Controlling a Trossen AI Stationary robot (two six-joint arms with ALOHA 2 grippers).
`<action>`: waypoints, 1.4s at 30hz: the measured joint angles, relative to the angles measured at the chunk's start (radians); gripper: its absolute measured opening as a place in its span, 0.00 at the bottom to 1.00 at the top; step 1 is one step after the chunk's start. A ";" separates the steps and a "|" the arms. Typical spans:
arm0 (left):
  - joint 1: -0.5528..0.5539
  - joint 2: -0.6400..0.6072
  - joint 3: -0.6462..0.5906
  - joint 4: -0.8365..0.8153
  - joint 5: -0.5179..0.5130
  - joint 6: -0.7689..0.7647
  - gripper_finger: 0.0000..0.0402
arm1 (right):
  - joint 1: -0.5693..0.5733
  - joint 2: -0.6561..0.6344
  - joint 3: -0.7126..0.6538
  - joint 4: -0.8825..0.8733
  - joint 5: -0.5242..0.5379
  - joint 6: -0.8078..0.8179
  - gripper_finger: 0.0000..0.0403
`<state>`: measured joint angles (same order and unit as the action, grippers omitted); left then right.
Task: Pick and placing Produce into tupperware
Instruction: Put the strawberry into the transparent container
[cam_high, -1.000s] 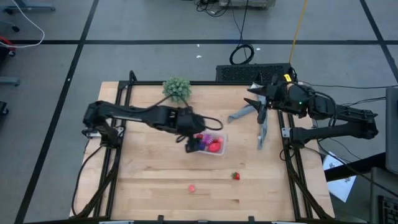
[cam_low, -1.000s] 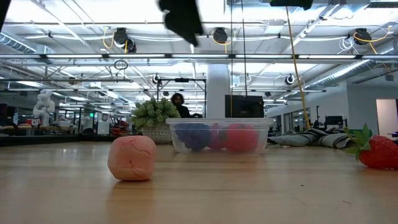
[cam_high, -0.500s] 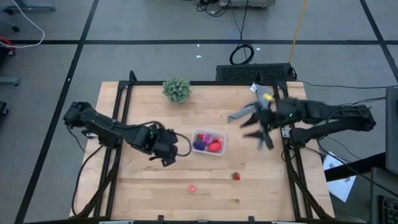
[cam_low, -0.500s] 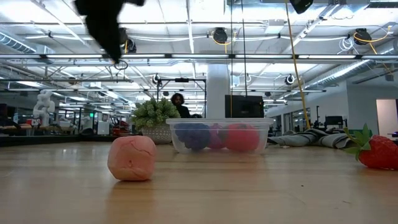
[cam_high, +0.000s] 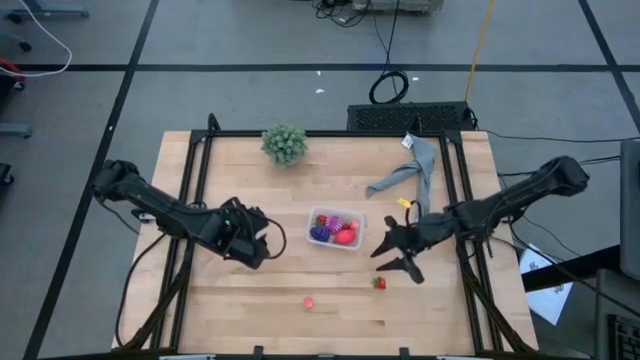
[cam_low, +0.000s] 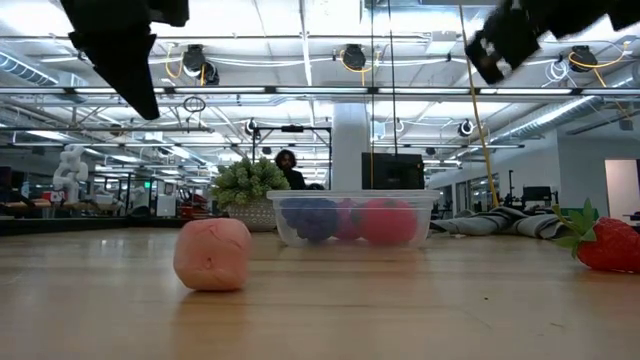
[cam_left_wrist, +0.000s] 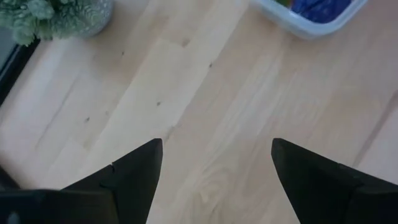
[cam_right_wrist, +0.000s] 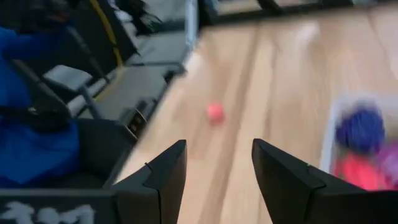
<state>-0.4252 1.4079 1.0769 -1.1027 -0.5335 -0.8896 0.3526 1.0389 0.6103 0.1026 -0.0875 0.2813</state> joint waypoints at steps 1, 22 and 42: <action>-0.006 0.002 -0.006 0.006 -0.012 -0.013 0.77 | 0.011 0.011 -0.014 -0.002 0.027 0.036 0.43; -0.061 0.007 -0.081 0.145 -0.044 -0.073 0.77 | 0.127 0.066 -0.165 -0.185 0.062 0.592 0.43; -0.062 0.007 -0.081 0.176 -0.043 -0.048 0.77 | 0.147 0.127 -0.363 0.337 0.197 0.422 0.43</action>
<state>-0.4870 1.4147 0.9958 -0.9264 -0.5765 -0.9378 0.4992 1.1656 0.2478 0.4400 0.1097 0.7032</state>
